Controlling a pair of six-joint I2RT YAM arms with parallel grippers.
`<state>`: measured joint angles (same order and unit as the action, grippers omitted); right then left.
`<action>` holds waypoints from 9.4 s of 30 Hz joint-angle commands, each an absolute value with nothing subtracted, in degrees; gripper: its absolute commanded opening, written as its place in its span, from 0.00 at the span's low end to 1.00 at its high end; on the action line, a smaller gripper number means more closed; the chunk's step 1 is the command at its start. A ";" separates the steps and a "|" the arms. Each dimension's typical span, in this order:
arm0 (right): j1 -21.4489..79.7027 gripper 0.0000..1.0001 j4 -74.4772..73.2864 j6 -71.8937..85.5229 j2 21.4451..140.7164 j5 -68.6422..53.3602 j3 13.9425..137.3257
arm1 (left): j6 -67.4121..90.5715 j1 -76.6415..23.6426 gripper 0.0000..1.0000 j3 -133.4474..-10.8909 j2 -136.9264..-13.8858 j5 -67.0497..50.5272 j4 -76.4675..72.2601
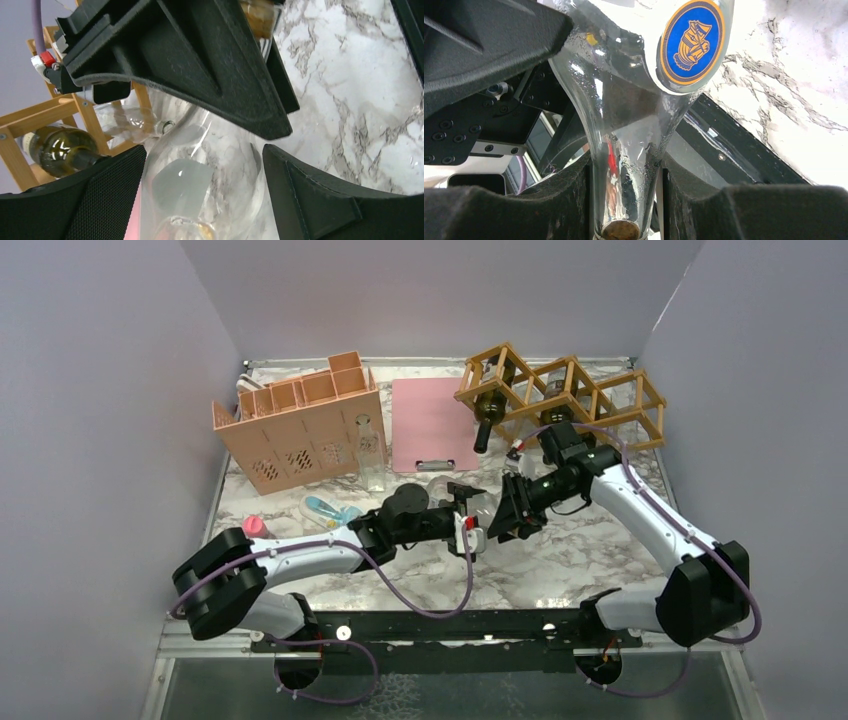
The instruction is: Take the wine bottle off the wine rack
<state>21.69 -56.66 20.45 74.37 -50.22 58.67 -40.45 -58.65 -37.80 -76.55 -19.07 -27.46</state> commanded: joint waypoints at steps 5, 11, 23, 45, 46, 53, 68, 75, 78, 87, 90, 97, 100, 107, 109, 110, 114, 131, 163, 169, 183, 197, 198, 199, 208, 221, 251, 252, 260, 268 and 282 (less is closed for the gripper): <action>22.55 0.29 -53.53 16.78 77.47 -58.55 65.94 | -30.74 -59.98 0.90 -34.02 -79.59 -22.13 -38.52; 23.34 0.31 -54.30 16.66 80.12 -58.62 67.22 | -27.41 -60.76 0.78 -33.30 -80.64 -21.91 -42.05; 25.36 0.33 -55.63 16.60 83.52 -58.61 70.63 | -22.74 -61.17 0.63 -33.14 -85.06 -22.52 -48.00; 27.92 0.35 -58.92 16.96 84.92 -55.70 76.58 | -22.44 -61.52 0.48 -32.17 -83.67 -21.65 -50.10; 28.01 0.35 -59.23 16.89 84.86 -55.50 76.86 | -22.49 -61.52 0.48 -32.03 -83.57 -21.53 -50.17; 28.33 0.35 -61.82 16.70 85.02 -55.00 80.51 | -21.86 -61.69 0.47 -32.01 -82.97 -21.29 -50.13; 31.70 0.35 -63.45 16.36 86.48 -54.41 84.18 | -16.64 -61.96 0.52 -33.52 -83.60 -19.63 -50.93; 31.97 0.45 -62.58 16.19 85.78 -51.71 84.07 | -14.45 -62.12 0.42 -31.64 -82.28 -16.66 -52.69; 32.45 0.46 -61.93 16.34 85.91 -52.21 84.00 | -13.22 -62.14 0.40 -30.74 -81.40 -14.39 -53.46; 34.07 0.50 -58.22 17.47 86.72 -54.27 85.91 | -10.90 -62.14 0.33 -28.94 -77.68 -12.45 -53.55; 34.21 0.51 -57.50 17.91 87.58 -53.84 88.00 | -10.39 -62.14 0.33 -27.73 -76.18 -11.31 -53.53; 34.32 0.73 -52.49 19.72 86.91 -53.91 89.29 | -9.88 -62.12 0.32 -24.20 -71.67 -7.56 -53.00; 34.35 0.82 -52.50 18.95 86.74 -51.69 90.25 | -9.36 -62.14 0.32 -22.95 -69.88 -6.44 -52.24; 34.29 0.93 -46.98 20.88 80.23 -37.43 89.82 | -5.60 -62.13 0.32 -22.36 -65.49 -3.33 -47.58; 34.36 0.98 -43.93 21.75 76.11 -28.81 85.13 | -3.26 -62.14 0.42 -23.21 -64.36 -1.86 -44.20; 34.28 1.00 -42.54 22.25 73.74 -24.50 82.90 | -2.10 -62.14 0.48 -23.64 -63.73 -1.34 -42.42; 34.26 1.00 -39.50 21.53 65.99 -11.01 76.34 | 1.74 -62.14 0.66 -23.57 -60.63 0.92 -38.38; 34.28 1.00 -41.81 20.64 49.60 4.76 64.51 | 5.61 -62.14 0.74 -39.01 -57.95 17.38 -7.16; 34.32 1.00 -44.79 25.57 45.29 3.41 62.86 | -4.83 -60.41 0.00 -52.93 -63.95 29.49 -6.62; 34.23 1.00 -45.80 25.70 44.44 4.12 62.93 | -3.21 -54.62 0.00 -55.03 -67.76 28.02 -9.27; 34.27 1.00 -48.27 26.63 41.84 5.69 63.27 | -2.26 -46.37 0.00 -54.54 -71.71 25.17 -13.39; 34.32 1.00 -46.68 26.39 43.63 4.49 62.82 | -0.26 -46.35 0.66 -49.08 -64.84 23.38 -11.29; 34.27 1.00 -46.67 26.39 43.68 4.43 62.87 | -0.36 -46.38 0.71 -49.27 -64.38 23.24 -10.97; 34.28 1.00 -46.75 26.50 43.76 4.44 62.97 | -0.62 -46.34 0.76 -49.49 -63.81 22.94 -10.76; 34.29 1.00 -47.57 26.66 43.77 5.01 63.62 | 0.56 -46.32 0.96 -55.46 -56.70 15.73 -5.75; 34.28 1.00 -45.60 30.29 46.18 6.54 58.76 | 3.91 -46.35 0.98 -55.32 -57.17 -0.81 -15.84; 16.54 1.00 -41.28 23.21 68.25 9.81 71.96 | -14.95 -56.95 0.99 -38.17 -47.79 4.18 -23.64; 13.57 1.00 -40.06 23.32 69.49 5.62 71.90 | -15.03 -57.02 0.99 -38.08 -47.77 4.29 -23.69; 8.84 1.00 -33.98 24.00 76.25 -6.30 69.23 | -15.12 -57.16 0.99 -38.01 -47.69 5.42 -23.73; 8.41 0.99 -31.76 24.00 77.36 -1.45 65.38 | -14.43 -57.39 0.99 -38.10 -48.00 4.18 -23.82; 8.26 0.81 -24.96 25.14 79.61 -1.55 60.36 | -14.63 -57.39 0.99 -37.79 -49.47 4.57 -24.17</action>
<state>8.54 -29.08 24.14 79.42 -1.19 60.95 -14.61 -57.12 -38.44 -48.88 4.12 -22.22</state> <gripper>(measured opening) 0.842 0.991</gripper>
